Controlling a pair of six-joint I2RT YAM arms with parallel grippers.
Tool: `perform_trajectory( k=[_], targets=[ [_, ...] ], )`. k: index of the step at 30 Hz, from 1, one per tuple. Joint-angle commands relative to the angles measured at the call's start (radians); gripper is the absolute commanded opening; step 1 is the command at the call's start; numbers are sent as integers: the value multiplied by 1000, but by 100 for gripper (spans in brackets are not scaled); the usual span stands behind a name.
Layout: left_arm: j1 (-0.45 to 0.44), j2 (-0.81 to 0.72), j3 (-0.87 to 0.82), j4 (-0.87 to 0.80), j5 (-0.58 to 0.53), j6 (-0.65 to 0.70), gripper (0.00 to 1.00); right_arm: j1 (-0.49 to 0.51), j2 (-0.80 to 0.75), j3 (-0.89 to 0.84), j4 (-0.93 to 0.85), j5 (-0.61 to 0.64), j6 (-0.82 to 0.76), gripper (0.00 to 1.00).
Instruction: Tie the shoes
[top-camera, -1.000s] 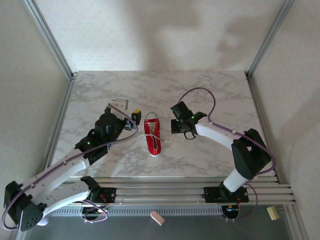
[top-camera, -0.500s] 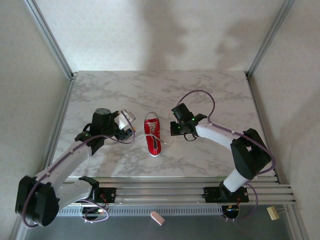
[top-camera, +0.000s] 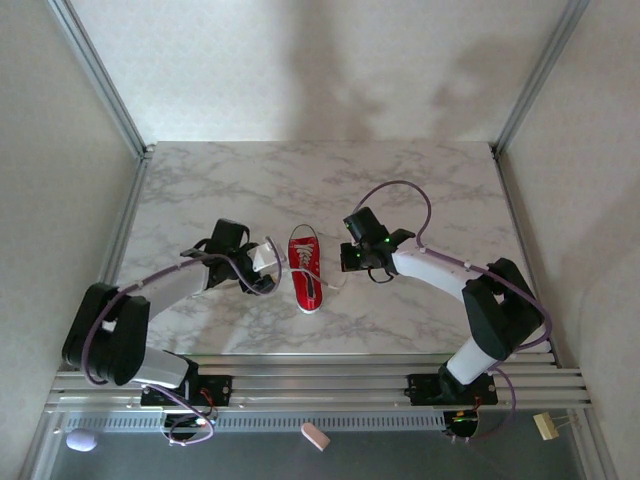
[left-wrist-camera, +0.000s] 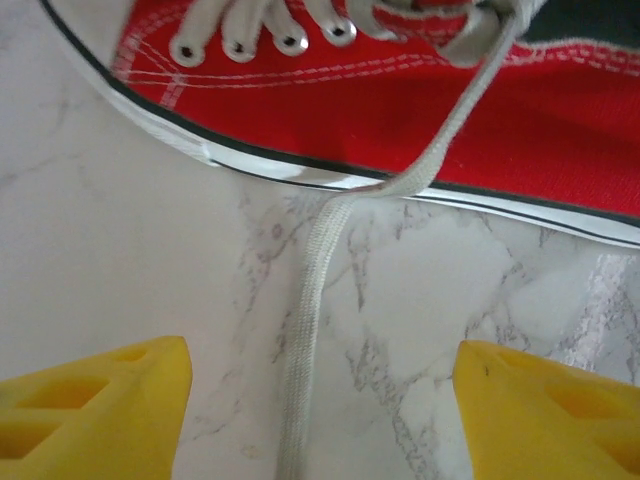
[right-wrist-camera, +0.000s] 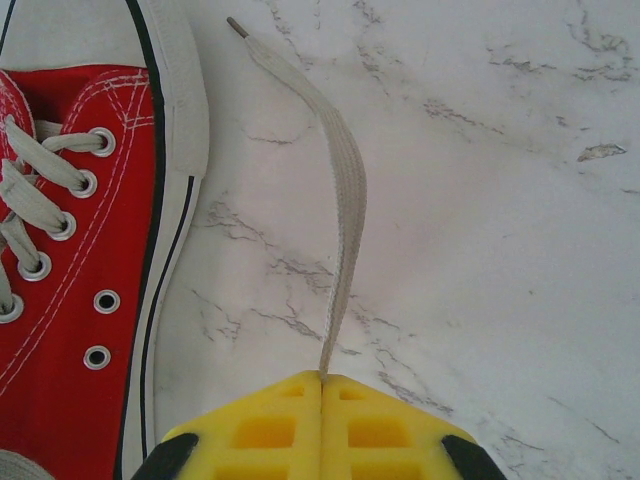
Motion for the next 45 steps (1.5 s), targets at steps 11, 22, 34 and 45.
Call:
perform_trajectory(
  k=[11,22,34,45],
  targets=[
    [-29,171,124,-36,5,79,63,-6,-13,-13,-5,6,12,0],
    [-60,259,166,-16,-8,97,59,-6,-33,-44,6,0,35,0],
    [-68,308,201,-25,-11,118,53,-6,-45,-47,-5,3,40,0],
    [-80,325,238,-50,-4,122,42,-6,-46,-47,-10,3,41,0]
  ],
)
